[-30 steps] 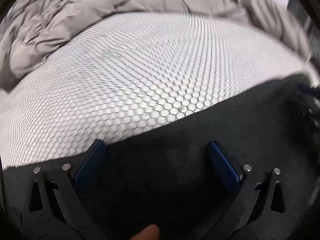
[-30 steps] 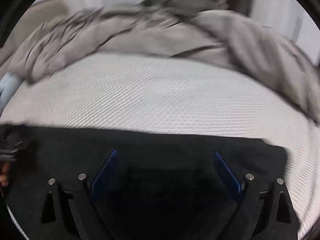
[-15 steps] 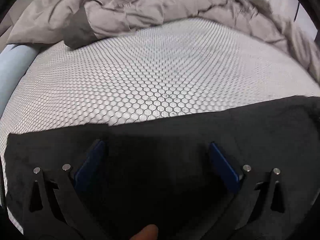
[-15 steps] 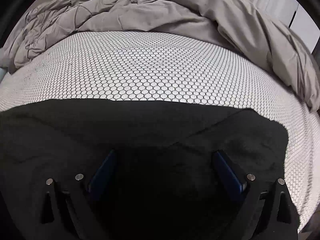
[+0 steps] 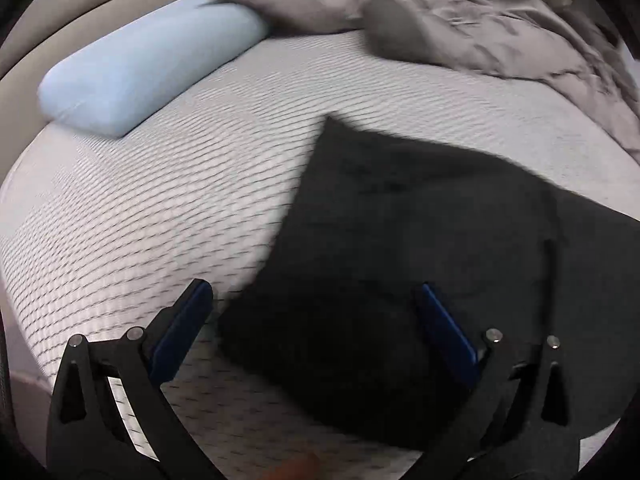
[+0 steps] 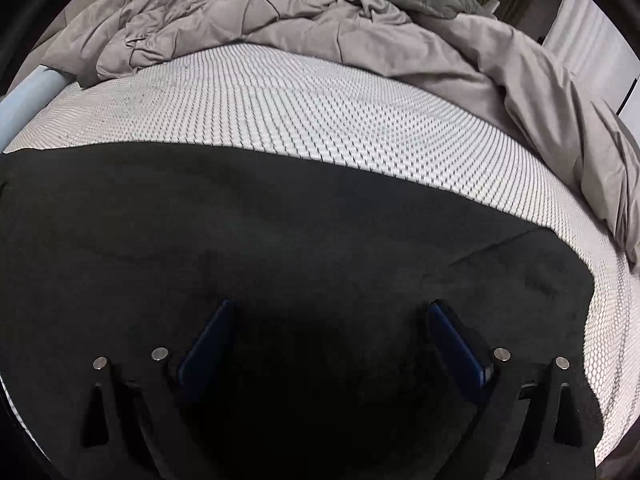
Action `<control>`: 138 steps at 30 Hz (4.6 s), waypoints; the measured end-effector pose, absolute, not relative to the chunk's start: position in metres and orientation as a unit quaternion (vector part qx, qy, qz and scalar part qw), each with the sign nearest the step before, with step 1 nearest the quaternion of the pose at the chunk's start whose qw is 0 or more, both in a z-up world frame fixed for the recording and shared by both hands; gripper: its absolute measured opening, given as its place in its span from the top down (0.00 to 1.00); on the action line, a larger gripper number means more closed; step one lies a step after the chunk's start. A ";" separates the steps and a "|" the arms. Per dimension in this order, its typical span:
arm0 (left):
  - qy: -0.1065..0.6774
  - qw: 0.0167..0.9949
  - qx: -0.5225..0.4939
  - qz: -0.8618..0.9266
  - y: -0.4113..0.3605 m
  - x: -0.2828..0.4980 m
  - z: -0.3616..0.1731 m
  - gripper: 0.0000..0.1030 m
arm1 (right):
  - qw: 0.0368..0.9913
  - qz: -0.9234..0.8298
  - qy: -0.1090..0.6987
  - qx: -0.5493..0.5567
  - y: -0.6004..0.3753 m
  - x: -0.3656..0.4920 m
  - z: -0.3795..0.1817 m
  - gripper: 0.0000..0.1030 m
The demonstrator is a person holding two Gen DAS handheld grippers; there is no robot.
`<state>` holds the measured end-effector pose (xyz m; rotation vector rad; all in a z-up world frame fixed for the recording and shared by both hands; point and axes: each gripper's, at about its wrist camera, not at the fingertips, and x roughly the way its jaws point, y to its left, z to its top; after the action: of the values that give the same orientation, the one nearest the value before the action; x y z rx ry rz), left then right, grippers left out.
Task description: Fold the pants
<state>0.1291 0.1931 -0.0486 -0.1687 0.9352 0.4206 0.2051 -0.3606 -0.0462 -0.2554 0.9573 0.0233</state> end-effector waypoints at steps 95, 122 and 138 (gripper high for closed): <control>0.499 0.799 -0.198 -0.273 -0.143 0.226 -0.060 0.25 | 0.898 0.132 0.411 -0.084 -0.337 0.142 -0.025 0.27; 0.446 0.858 -0.220 -0.131 -0.002 0.183 -0.045 0.84 | 0.879 0.171 0.433 -0.107 -0.311 0.185 -0.032 0.25; 0.342 0.895 -0.193 -0.210 -0.068 0.142 0.020 0.24 | 0.832 0.253 0.461 0.179 -0.407 0.168 -0.050 0.48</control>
<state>0.1417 -0.0675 0.0196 -0.3996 0.7087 -0.4355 0.1676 -0.4068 -0.0502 0.3791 0.9774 0.5364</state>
